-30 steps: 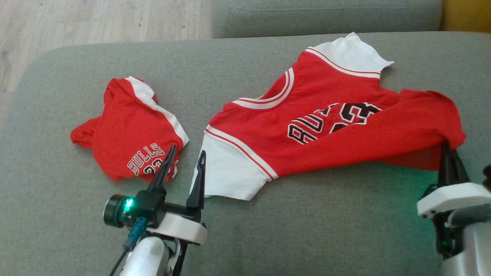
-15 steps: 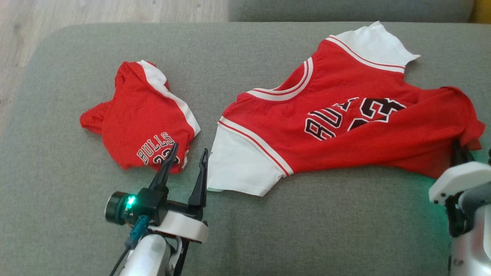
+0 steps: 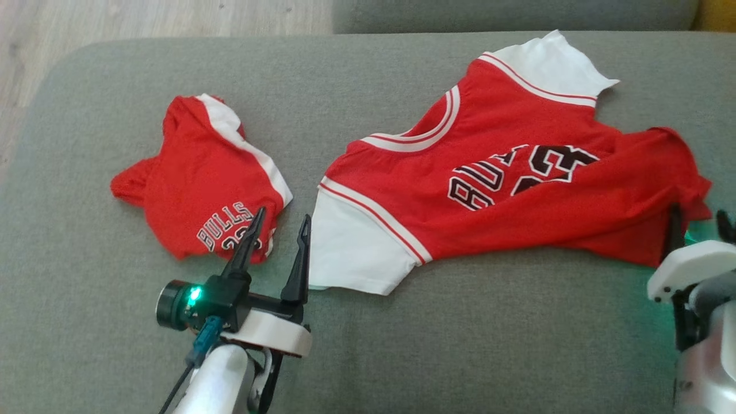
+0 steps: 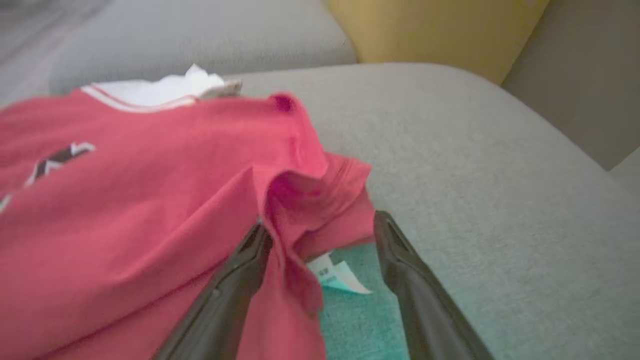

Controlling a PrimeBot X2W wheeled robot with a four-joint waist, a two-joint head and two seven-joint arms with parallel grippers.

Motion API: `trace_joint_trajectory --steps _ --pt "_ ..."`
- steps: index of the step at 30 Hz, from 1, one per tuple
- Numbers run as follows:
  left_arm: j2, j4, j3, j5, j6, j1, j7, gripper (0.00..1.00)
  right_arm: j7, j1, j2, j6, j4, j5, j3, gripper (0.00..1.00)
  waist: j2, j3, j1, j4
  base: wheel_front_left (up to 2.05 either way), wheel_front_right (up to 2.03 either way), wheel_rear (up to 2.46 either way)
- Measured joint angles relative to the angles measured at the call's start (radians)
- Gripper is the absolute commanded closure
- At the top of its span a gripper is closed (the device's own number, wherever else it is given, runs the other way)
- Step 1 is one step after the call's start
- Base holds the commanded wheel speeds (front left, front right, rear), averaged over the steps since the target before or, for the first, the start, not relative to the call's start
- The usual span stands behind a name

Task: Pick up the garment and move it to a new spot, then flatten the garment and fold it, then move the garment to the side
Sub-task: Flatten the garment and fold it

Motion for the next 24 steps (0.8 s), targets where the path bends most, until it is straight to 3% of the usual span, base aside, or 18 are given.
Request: trace_joint_trajectory --steps 10,15,24 --pt "0.000 -0.001 0.009 -0.001 0.001 0.009 0.000 0.00 -0.189 0.209 0.001 0.000 -0.142 0.267 0.115 0.00 0.0000 -0.053 -0.0001 -0.052 0.00 0.00 0.00" --pt "0.000 -0.005 0.011 -0.001 0.001 0.023 0.000 0.00 -0.231 0.304 0.001 0.000 -0.165 0.334 0.167 0.00 0.0000 -0.067 -0.0001 -0.074 0.00 0.00 0.00" --pt "0.000 -0.006 0.012 -0.001 0.000 0.024 0.000 0.00 -0.217 0.305 0.002 0.000 -0.167 0.347 0.194 0.00 0.0000 -0.052 -0.0001 -0.078 0.00 0.00 0.00"
